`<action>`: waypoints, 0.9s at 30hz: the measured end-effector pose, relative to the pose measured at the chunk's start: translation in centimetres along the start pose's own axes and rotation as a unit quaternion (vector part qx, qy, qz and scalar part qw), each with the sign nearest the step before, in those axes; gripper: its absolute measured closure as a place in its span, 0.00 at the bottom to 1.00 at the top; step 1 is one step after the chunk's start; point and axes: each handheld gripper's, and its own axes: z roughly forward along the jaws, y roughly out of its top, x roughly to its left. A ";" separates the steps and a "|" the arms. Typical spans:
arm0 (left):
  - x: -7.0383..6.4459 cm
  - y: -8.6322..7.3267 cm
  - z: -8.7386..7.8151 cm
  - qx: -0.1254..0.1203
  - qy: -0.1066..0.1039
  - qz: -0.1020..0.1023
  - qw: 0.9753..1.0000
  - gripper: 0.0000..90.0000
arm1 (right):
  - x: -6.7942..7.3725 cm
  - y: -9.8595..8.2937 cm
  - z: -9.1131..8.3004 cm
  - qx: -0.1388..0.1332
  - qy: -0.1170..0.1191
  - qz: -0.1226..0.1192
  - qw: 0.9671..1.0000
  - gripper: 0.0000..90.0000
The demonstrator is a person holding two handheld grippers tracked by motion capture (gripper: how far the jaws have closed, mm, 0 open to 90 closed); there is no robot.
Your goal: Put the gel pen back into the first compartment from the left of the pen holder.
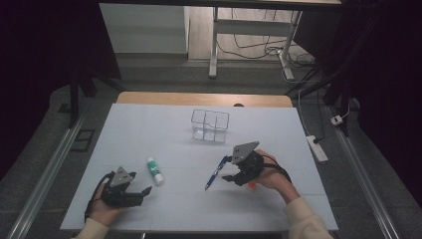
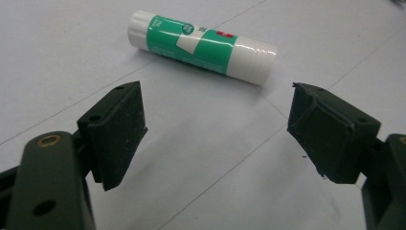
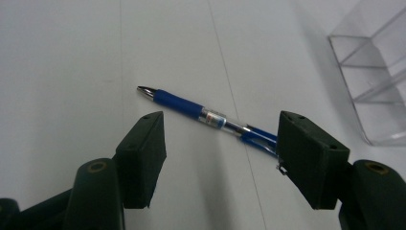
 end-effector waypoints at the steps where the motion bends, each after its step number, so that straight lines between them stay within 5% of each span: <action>1: 0.0 0.0 0.0 -0.001 0.001 0.000 1.000 0.23 | -0.1 0.2 0.3 0.004 0.005 -0.007 1.000 0.38; 9: 0.2 -0.2 -0.2 -0.002 0.003 -0.003 1.000 0.23 | -0.3 1.9 2.1 0.045 0.041 -0.070 0.996 0.40; 14: 0.3 -0.4 -0.5 -0.003 0.005 -0.006 1.000 0.23 | -0.2 2.8 2.7 0.064 0.060 -0.108 0.990 0.41; 20: 0.3 -0.6 -0.6 -0.004 0.006 -0.008 1.000 0.23 | -0.1 3.4 3.8 0.081 0.074 -0.127 0.986 0.41; 27: 0.4 -0.6 -0.6 -0.003 0.006 -0.007 1.000 0.23 | 0.1 3.4 5.4 0.117 0.090 -0.157 0.977 0.42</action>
